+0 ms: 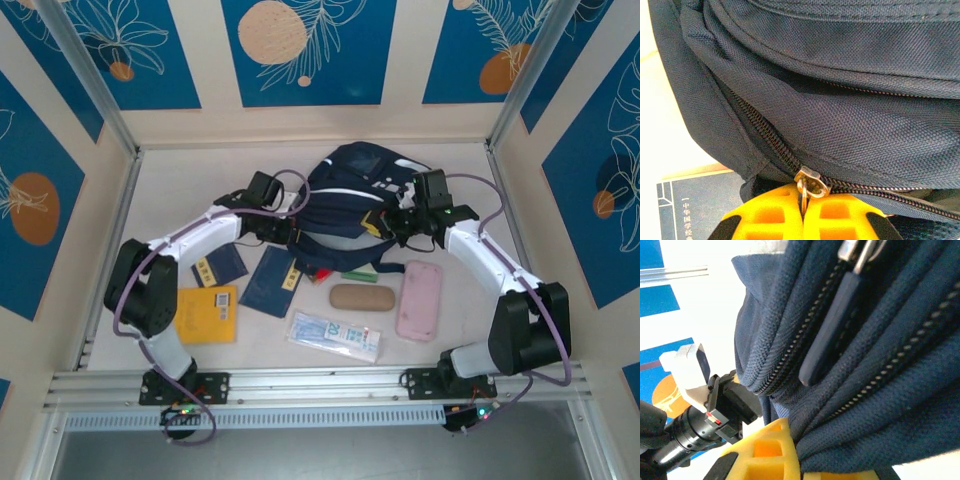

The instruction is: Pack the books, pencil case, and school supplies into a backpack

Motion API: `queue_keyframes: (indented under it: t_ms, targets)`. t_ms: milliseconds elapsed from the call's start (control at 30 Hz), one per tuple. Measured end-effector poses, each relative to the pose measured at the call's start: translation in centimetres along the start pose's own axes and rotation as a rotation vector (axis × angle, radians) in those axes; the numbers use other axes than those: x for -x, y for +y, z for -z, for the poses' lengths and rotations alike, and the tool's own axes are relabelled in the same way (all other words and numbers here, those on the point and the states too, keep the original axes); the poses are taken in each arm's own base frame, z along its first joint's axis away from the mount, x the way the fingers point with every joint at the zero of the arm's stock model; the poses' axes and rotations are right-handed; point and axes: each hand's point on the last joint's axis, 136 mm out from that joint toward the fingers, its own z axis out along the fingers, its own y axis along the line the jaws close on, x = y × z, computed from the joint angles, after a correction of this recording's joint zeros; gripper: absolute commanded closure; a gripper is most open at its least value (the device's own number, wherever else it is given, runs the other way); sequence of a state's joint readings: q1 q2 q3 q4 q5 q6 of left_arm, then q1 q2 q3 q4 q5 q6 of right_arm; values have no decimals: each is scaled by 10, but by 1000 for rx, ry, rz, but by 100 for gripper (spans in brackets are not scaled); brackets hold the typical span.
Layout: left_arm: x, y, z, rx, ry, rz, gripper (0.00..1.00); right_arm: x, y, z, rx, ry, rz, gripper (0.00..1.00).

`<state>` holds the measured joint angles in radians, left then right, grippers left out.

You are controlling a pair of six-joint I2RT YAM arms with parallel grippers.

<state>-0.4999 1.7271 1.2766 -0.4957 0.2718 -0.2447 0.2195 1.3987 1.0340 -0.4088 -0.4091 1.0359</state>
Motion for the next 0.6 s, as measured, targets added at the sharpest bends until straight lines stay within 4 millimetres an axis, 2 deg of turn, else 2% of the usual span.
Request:
queue_keyframes:
  t_ms: [67, 167, 300, 433, 467, 500, 567, 600]
  targets:
    - [7, -5, 6, -18, -19, 4, 100, 2, 2, 2, 13, 6, 7, 100]
    - [20, -11, 24, -28, -72, 4, 100, 9, 15, 5, 66, 22, 28, 100]
    - [44, -22, 70, -47, -200, 4, 100, 21, 45, 11, 135, 28, 87, 100]
    - [52, -41, 117, -85, -310, 2, 100, 34, 74, 14, 146, -2, 169, 100]
    - [51, -46, 124, -94, -324, 0, 100, 36, 79, 14, 141, -12, 184, 95]
    - [47, -52, 130, -106, -333, -3, 100, 39, 82, 14, 128, -24, 196, 83]
    - [32, -63, 129, -131, -318, -7, 100, 44, 82, 13, 88, -55, 203, 56]
    - [23, -70, 124, -145, -301, -13, 100, 48, 78, 13, 58, -81, 201, 48]
